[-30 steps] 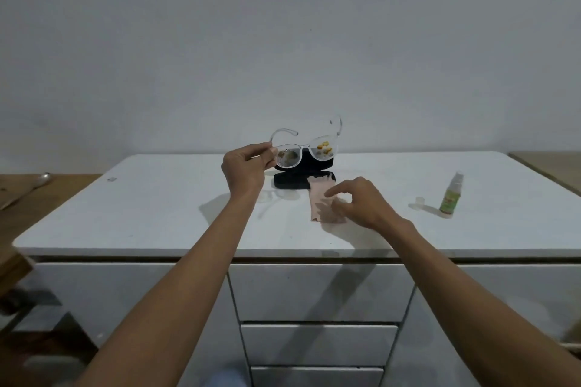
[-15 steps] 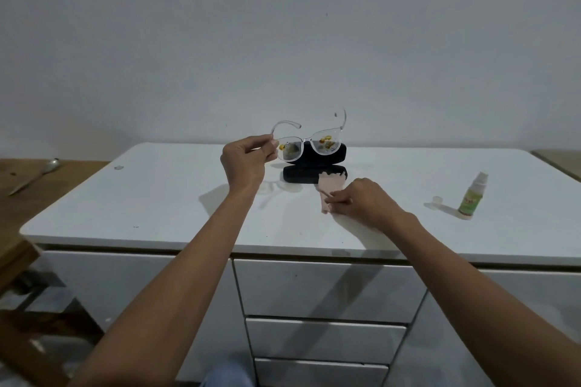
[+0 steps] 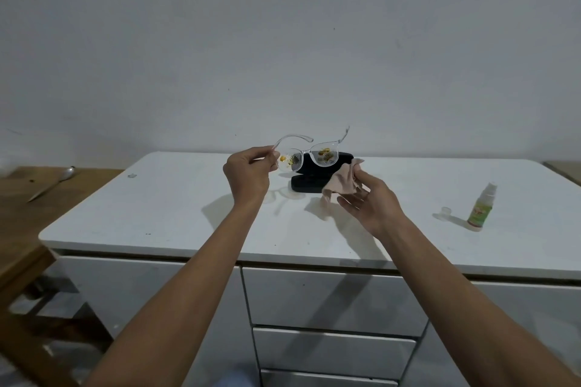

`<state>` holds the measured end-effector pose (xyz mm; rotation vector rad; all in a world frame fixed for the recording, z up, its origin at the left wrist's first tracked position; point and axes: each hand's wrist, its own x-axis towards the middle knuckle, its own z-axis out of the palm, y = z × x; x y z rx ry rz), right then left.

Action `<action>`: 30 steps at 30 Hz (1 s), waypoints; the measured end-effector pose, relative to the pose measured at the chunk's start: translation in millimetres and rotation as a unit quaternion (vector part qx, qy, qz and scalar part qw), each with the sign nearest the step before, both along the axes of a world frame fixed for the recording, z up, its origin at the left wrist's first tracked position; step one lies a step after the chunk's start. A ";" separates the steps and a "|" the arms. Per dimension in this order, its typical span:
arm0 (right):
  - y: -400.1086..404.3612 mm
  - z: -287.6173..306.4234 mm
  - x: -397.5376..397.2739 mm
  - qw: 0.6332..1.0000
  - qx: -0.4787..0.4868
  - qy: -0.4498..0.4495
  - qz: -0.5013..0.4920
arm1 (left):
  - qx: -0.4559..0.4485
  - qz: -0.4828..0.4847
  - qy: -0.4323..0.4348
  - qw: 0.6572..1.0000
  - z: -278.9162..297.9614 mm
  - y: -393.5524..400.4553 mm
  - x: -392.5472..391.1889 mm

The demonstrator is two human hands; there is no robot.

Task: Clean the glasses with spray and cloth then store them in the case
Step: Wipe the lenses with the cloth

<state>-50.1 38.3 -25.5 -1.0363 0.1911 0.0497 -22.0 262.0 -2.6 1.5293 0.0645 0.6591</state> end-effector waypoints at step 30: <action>87.1 32.0 18.2 0.954 -0.088 -0.150 -0.245 | -0.040 -0.022 -0.078 0.996 19.8 15.2 -20.2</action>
